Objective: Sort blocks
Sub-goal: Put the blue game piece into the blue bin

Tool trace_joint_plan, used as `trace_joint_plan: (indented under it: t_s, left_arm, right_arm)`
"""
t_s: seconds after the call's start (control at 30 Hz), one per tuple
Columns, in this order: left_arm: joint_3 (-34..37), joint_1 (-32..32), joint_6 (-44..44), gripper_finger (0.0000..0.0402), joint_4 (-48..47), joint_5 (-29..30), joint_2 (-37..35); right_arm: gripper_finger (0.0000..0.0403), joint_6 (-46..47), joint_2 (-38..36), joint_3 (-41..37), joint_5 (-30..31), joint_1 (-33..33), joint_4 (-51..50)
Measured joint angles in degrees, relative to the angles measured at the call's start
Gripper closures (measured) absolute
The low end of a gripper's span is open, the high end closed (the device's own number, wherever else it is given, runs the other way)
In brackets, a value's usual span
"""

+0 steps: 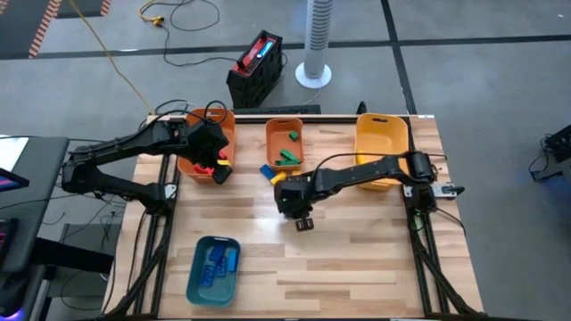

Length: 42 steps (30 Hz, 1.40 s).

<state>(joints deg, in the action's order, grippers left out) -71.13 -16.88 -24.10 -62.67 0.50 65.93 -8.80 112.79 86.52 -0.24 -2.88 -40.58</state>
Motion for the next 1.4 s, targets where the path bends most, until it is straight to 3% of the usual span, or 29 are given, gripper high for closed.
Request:
trace_joint_plan:
  t_s: [0.17, 0.5, 0.67, 1.1, 1.27, 1.4]
  left_arm:
    - [0.0, 0.0, 0.3, 0.0191, 0.3, -0.2, 0.0]
    - [0.0, 0.0, 0.3, 0.0191, 0.4, -1.7, 0.0]
    - [0.0, 0.0, 0.3, 0.0191, 0.5, -1.7, 0.0]
    - [0.0, 0.0, 0.3, 0.0191, 0.4, -1.7, 0.0]
    - [0.0, 0.0, 0.8, 0.0191, 0.3, -1.7, 0.0]
    - [0.0, 0.0, 0.9, 0.0191, 0.3, -1.7, 0.0]
  right_arm:
    - [0.0212, -5.5, -1.4, 0.1, 0.1, 0.4, 0.7]
    - [0.0107, -11.9, 0.6, 0.1, -1.4, 0.9, 0.2]
    - [0.0082, -13.7, 3.1, 0.0, -1.4, 1.5, -1.1]
    - [0.0105, -15.3, 7.7, 0.0, -2.3, 1.5, -0.3]
    - [0.0145, -15.3, 7.6, 0.1, -2.7, 1.5, 0.1]
    - [0.0205, -15.3, 7.6, 0.1, -2.9, 1.6, 0.1]
